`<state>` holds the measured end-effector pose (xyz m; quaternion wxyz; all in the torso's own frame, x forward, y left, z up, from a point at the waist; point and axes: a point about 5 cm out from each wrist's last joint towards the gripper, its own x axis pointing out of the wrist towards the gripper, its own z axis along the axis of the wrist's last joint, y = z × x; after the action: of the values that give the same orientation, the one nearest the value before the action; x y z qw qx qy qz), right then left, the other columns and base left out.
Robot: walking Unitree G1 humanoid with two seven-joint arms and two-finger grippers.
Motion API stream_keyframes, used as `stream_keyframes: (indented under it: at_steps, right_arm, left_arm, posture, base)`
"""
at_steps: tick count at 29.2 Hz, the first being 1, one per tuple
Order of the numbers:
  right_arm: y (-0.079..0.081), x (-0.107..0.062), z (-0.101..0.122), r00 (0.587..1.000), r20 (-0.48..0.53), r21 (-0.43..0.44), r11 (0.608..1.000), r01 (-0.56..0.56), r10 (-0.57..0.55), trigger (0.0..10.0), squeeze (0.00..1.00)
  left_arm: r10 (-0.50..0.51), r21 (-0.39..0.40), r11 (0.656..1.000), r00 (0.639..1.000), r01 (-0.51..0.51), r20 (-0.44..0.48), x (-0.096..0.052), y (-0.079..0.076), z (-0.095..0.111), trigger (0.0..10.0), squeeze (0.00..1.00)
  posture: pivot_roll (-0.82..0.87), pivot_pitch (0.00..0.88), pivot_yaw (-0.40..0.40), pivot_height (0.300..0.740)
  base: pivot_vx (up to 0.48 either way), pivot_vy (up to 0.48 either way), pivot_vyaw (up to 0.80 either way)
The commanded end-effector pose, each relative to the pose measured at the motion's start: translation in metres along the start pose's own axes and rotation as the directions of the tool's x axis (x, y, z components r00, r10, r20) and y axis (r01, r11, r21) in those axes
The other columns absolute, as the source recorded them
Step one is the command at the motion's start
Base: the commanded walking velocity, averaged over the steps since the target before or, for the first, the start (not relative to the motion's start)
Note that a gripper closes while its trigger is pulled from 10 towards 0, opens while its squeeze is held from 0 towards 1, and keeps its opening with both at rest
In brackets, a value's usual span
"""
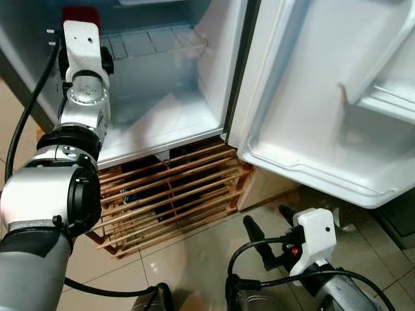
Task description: Restocking fridge
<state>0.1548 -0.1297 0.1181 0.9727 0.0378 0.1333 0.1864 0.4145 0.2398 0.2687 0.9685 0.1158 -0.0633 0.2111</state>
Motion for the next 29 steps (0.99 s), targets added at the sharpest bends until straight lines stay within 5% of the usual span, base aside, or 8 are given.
stream_keyframes:
  at_steps: [1, 8, 16, 29]
  right_arm:
    - [0.0, -0.003, 0.002, 1.0, -0.008, 0.001, 1.0, 0.008, -0.008, 10.0, 0.0]
    - [0.002, 0.003, -0.001, 1.0, -0.017, 0.002, 1.0, -0.001, 0.001, 10.0, 0.0]
    - [0.002, 0.01, -0.003, 0.999, -0.028, 0.003, 1.0, -0.018, 0.018, 10.0, 0.0]
    - [0.001, 0.026, -0.006, 1.0, -0.014, 0.027, 0.999, -0.024, 0.024, 10.0, 0.0]
  left_arm:
    - [0.046, -0.027, 0.999, 0.998, -0.045, 0.032, 0.005, 0.009, 0.017, 10.0, 1.0]
    - [0.059, -0.022, 0.998, 0.996, -0.058, 0.067, 0.007, 0.01, 0.029, 10.0, 1.0]
    - [0.011, -0.002, 1.0, 0.999, -0.011, 0.041, 0.002, -0.004, 0.017, 10.0, 1.0]
    - [0.034, 0.056, 0.998, 0.997, -0.038, 0.069, 0.001, 0.0, 0.011, 10.0, 1.0]
  posture:
    - [-0.33, 0.211, -0.019, 0.74]
    - [-0.3, 0.204, -0.015, 0.74]
    - [-0.27, 0.186, -0.012, 0.74]
    - [-0.21, 0.136, -0.002, 0.74]
  base:
    - [0.0, 0.0, 0.0]
    - [0.0, 0.0, 0.0]
    - [0.0, 0.0, 0.0]
    - [0.0, 0.0, 0.0]
